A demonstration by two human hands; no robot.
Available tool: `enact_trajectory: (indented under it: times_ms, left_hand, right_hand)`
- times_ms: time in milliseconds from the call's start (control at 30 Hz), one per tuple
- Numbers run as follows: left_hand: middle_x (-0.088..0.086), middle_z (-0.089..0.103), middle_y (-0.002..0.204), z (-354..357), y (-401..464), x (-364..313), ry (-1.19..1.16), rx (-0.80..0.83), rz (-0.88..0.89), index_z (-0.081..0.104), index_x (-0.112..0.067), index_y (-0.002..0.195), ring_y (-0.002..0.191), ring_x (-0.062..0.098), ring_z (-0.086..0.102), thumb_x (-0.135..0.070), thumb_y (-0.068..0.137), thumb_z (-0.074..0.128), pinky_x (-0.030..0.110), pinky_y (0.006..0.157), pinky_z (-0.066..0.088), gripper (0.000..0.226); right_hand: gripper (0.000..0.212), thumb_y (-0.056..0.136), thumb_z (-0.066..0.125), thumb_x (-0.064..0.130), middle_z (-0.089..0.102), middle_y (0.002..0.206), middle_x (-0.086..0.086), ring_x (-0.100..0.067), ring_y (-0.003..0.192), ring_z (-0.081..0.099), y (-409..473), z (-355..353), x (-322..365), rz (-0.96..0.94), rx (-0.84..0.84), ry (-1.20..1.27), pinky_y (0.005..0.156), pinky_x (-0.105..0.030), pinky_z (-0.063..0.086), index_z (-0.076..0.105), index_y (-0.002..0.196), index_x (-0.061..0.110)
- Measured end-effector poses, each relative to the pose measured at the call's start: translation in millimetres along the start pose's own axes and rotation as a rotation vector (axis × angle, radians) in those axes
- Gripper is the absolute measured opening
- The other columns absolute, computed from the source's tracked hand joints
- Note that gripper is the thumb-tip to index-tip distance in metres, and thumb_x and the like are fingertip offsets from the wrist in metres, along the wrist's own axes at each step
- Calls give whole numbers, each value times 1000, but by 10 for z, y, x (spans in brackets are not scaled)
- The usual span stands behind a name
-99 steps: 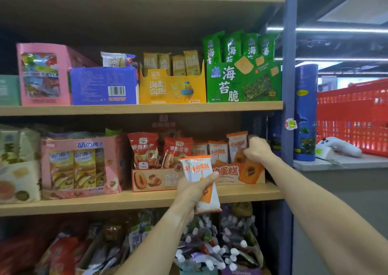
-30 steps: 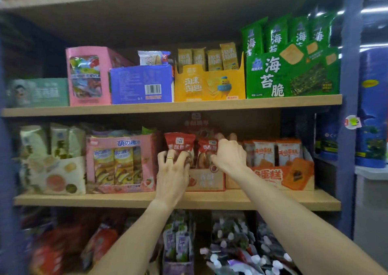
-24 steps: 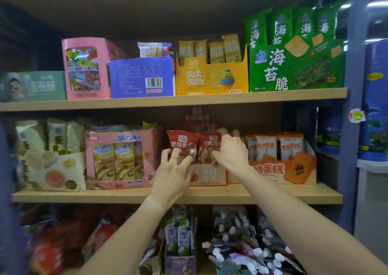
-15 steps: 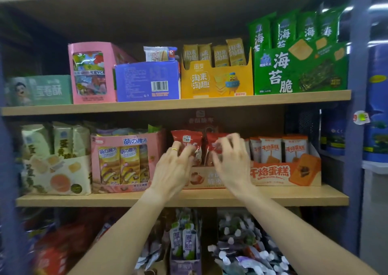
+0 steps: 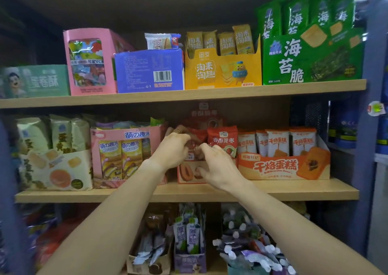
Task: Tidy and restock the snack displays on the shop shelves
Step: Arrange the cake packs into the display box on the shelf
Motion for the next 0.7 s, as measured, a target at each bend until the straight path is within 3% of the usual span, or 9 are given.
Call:
enact_trajectory:
  times_ms: [100, 233, 333, 400, 467, 533, 700]
  left_hand:
    - [3, 69, 120, -22, -26, -12, -46, 17, 0, 68, -20, 126, 118, 24, 60, -8, 95, 53, 44, 110, 45, 37]
    - [9, 56, 135, -35, -141, -39, 5, -2, -7, 57, -24, 140, 129, 32, 49, -16, 103, 47, 46, 105, 49, 39]
    - [16, 41, 148, -28, -243, -68, 69, -42, -42, 51, -26, 143, 142, 39, 32, -24, 107, 45, 51, 106, 48, 37]
    - [14, 35, 149, -76, -345, -138, 117, -155, -14, 52, -27, 142, 140, 33, 31, -28, 105, 50, 45, 97, 56, 37]
    - [7, 39, 139, -108, -452, -234, 145, -256, 57, 56, -26, 137, 129, 23, 38, -32, 101, 58, 34, 84, 58, 36]
    - [3, 45, 131, -40, -518, -305, 151, -243, 106, 58, -25, 133, 122, 19, 41, -36, 98, 60, 32, 82, 59, 36]
    - [11, 49, 144, 209, -532, -339, 240, -148, 77, 62, -20, 133, 135, 32, 33, -27, 97, 65, 41, 95, 57, 37]
  right_hand:
    - [45, 86, 71, 18, 63, 112, -2, -19, 108, 55, 9, -9, 5, 0, 24, -15, 87, -38, 55, 47, 124, 21]
    - [44, 90, 68, 19, 61, 122, 0, -16, 117, 53, -93, -58, 11, -22, 44, 35, 97, -34, 51, 48, 129, 24]
    - [36, 90, 68, 14, 59, 122, 10, -9, 117, 50, -312, -228, -78, 4, -161, 66, 99, -24, 46, 57, 122, 26]
    - [36, 87, 70, 16, 54, 121, 9, -10, 116, 48, -456, -328, -215, 85, -323, -20, 97, -26, 48, 58, 120, 25]
    - [42, 87, 72, 25, 51, 129, 4, -16, 122, 45, -515, -352, -349, 176, -377, -76, 101, -34, 48, 57, 126, 25]
    - [51, 90, 70, 35, 45, 139, -2, -21, 130, 41, -478, -318, -419, 228, -319, -125, 107, -38, 46, 52, 137, 25]
    - [49, 96, 60, 40, 37, 148, -6, -31, 134, 33, -285, -143, -380, 242, -86, -236, 106, -42, 46, 46, 142, 26]
Point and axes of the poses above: each hand's wrist, its own y-axis towards the middle knuckle, its own z-axis out of the palm, x = y × z, the point moved 6 cm from there along y, towards the middle knuckle
